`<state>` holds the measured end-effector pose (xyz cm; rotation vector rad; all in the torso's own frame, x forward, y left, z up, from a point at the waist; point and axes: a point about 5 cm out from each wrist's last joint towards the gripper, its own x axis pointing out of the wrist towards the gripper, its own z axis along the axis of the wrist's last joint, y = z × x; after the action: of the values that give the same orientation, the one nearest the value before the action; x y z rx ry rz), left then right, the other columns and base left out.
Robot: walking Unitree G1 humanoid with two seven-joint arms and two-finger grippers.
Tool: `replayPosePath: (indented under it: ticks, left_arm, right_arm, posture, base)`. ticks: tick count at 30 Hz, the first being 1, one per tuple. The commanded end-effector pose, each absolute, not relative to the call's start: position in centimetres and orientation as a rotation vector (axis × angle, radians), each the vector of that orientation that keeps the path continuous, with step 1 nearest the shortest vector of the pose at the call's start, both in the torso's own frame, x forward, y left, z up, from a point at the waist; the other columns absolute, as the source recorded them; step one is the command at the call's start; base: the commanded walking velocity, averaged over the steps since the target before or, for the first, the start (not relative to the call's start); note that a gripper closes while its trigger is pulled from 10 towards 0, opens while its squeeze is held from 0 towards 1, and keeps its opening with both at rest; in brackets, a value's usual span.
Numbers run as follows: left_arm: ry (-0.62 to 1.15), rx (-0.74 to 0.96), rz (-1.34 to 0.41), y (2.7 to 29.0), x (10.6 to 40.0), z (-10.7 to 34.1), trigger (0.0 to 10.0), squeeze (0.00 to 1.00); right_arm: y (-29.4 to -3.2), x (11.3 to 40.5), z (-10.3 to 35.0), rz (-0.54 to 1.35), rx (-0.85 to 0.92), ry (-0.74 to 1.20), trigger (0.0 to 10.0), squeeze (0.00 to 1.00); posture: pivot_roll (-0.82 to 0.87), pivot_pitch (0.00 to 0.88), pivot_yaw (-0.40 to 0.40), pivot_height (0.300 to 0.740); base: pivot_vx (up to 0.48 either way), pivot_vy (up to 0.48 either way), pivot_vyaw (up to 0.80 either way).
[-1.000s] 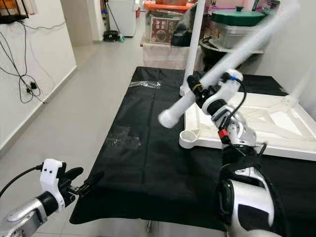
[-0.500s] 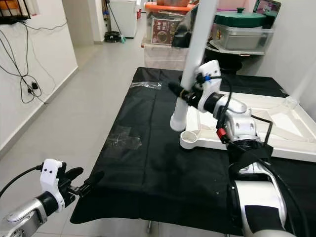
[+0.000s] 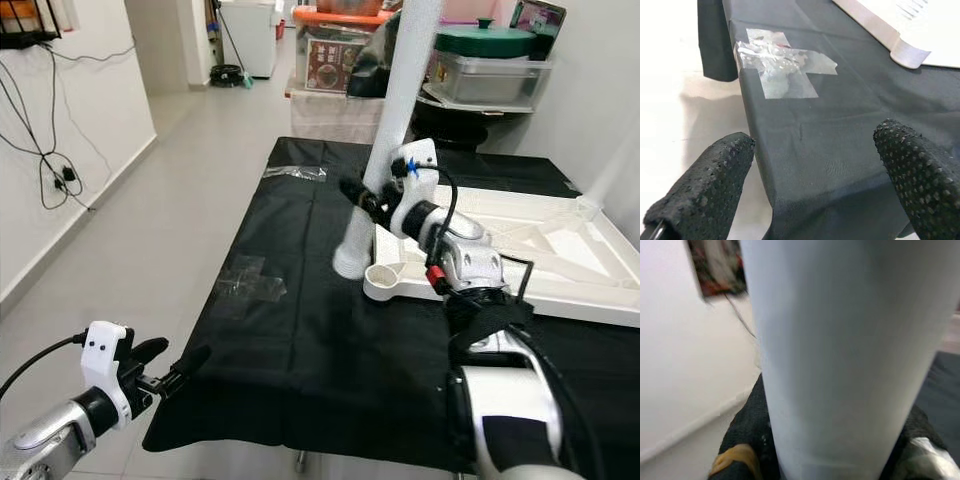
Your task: Building children table
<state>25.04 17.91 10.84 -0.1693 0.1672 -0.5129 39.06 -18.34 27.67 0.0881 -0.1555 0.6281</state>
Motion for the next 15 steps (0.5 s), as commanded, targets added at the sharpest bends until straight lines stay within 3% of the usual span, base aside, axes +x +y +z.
replayPosePath:
  ticks: [1,6,10,11,13,14,15]
  left_arm:
    - [0.169,-0.159,-0.513,18.0,25.1,10.9,10.0,0.0]
    - [0.169,-0.159,-0.513,18.0,25.1,10.9,10.0,0.0]
    - [0.131,-0.117,-0.545,18.7,25.4,12.4,10.0,0.0]
    - [0.094,-0.038,-0.587,19.0,25.8,13.9,10.0,0.0]
    - [0.094,-0.038,-0.587,19.0,25.8,13.9,10.0,0.0]
    - [0.029,0.171,-0.638,19.3,27.0,16.8,10.0,0.0]
    - [0.029,0.171,-0.638,19.3,27.0,16.8,10.0,0.0]
  right_arm:
    - [-18.2,38.8,28.4,0.652,0.108,-0.183,0.0,0.0]
    - [-18.2,38.8,28.4,0.652,0.108,-0.183,0.0,0.0]
    - [-16.3,37.5,28.2,0.829,0.05,-0.169,0.0,0.0]
    - [-14.8,36.5,27.9,0.933,0.015,-0.15,0.0,0.0]
    - [-14.8,36.5,27.9,0.933,0.015,-0.15,0.0,0.0]
    - [-12.2,35.1,26.8,1.067,-0.014,-0.101,0.0,0.0]
    - [-12.2,35.1,26.8,1.067,-0.014,-0.101,0.0,0.0]
  posture:
    - [0.08,0.0,-0.049,0.74]
    - [0.08,0.0,-0.049,0.74]
    - [0.08,0.0,-0.053,0.74]
    - [0.08,0.0,-0.052,0.74]
    - [0.08,0.0,-0.052,0.74]
    - [0.08,0.0,-0.045,0.74]
    - [0.08,0.0,-0.045,0.74]
  base:
    - [0.0,0.0,0.0]
    - [0.0,0.0,0.0]
    - [0.0,0.0,0.0]
    - [0.0,0.0,0.0]
    - [0.0,0.0,0.0]
    - [0.0,0.0,0.0]
    - [0.0,0.0,0.0]
